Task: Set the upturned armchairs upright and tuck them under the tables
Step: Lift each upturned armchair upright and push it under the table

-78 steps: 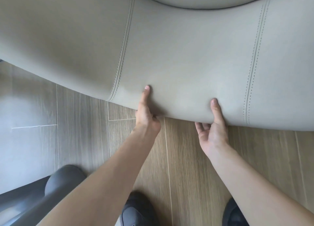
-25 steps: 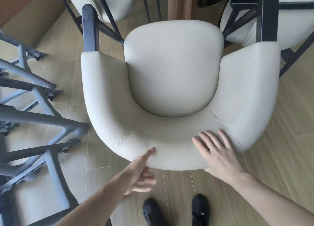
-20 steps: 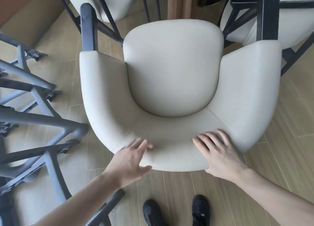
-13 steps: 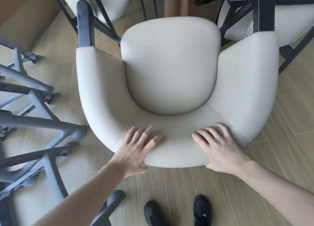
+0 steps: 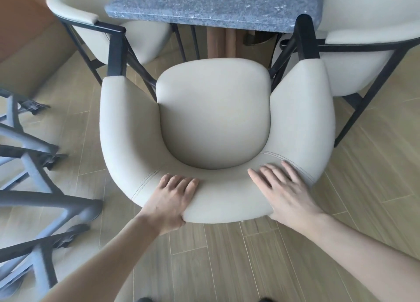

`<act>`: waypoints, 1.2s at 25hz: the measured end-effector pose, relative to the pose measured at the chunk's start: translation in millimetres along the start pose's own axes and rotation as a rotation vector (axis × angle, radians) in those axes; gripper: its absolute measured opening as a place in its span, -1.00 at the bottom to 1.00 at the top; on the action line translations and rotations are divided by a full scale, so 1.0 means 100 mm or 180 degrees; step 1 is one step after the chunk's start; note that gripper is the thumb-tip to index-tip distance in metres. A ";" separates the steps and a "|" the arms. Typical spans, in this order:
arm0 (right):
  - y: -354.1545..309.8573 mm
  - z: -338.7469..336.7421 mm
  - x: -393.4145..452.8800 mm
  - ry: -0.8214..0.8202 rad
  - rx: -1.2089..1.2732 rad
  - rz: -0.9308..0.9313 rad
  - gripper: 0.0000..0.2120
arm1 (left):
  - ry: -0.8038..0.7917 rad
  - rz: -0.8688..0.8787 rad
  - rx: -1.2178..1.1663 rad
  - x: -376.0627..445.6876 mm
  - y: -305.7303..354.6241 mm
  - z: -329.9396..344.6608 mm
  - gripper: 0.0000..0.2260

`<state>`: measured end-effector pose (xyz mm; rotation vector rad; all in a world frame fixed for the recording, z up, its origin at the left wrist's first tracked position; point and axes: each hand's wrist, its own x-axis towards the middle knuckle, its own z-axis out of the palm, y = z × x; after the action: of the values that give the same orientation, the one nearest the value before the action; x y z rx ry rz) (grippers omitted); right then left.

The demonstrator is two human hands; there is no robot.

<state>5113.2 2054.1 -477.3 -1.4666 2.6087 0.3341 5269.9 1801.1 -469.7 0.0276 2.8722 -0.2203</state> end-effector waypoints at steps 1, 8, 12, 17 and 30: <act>0.01 -0.07 0.06 -0.0075 -0.0164 -0.0052 -0.03 | -0.0086 -0.0006 0.0065 0.05 -0.03 -0.02 -0.21; -0.08 -0.34 0.27 -0.0382 -0.0580 -0.0280 -0.37 | -0.0298 -0.0021 0.0206 0.11 -0.28 -0.09 -0.41; -0.23 -0.42 0.32 -0.0318 -0.0600 -0.0296 -0.37 | -0.0354 0.0096 0.0204 0.03 -0.49 -0.16 -0.41; -0.31 -0.53 0.43 -0.0354 -0.0406 -0.0310 -0.36 | -0.0392 0.0168 0.0044 0.04 -0.81 -0.25 -0.37; -0.10 -0.67 0.77 -0.0339 -0.0131 -0.0402 -0.07 | -0.0477 0.0095 -0.0030 0.38 -1.04 -0.47 -0.29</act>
<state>5081.4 1968.3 -431.2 -1.5721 2.4274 0.4410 5217.6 1705.7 -419.4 0.0501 2.7216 -0.1941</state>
